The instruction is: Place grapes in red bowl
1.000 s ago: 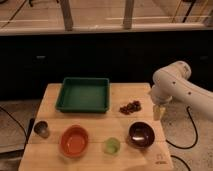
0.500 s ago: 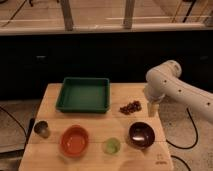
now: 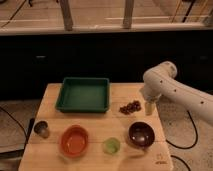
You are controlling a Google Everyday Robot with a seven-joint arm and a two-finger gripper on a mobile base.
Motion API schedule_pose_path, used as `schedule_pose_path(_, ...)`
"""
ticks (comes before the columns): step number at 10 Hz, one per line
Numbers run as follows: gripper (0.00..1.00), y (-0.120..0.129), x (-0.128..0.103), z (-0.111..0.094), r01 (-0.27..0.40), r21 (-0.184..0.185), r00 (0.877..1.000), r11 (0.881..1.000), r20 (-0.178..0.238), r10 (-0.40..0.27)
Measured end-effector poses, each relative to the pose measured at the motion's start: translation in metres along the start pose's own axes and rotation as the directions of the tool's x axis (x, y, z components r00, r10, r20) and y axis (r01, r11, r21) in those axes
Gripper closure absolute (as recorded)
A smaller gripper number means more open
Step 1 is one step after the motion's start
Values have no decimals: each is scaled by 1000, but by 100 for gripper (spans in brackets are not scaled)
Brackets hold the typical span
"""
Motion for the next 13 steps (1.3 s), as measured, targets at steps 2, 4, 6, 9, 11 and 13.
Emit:
schedule_pose_path(2,20,-3,3,7,10,3,1000,1000,6,-10)
schedule_pose_path(4,20,-8,-4,12,21,2,1000,1000,11,-21)
schedule_pose_path(6,20,-13,-13,17,32,3,999,999,15,-32)
schedule_pose_path(9,20,-14,-11,27,44,-1,999,999,24,-44)
schedule_pose_path(11,20,-16,-14,32,46,-2,998,999,29,-46)
schedule_pose_path(13,20,-22,-23,34,57,1,998,998,34,-57)
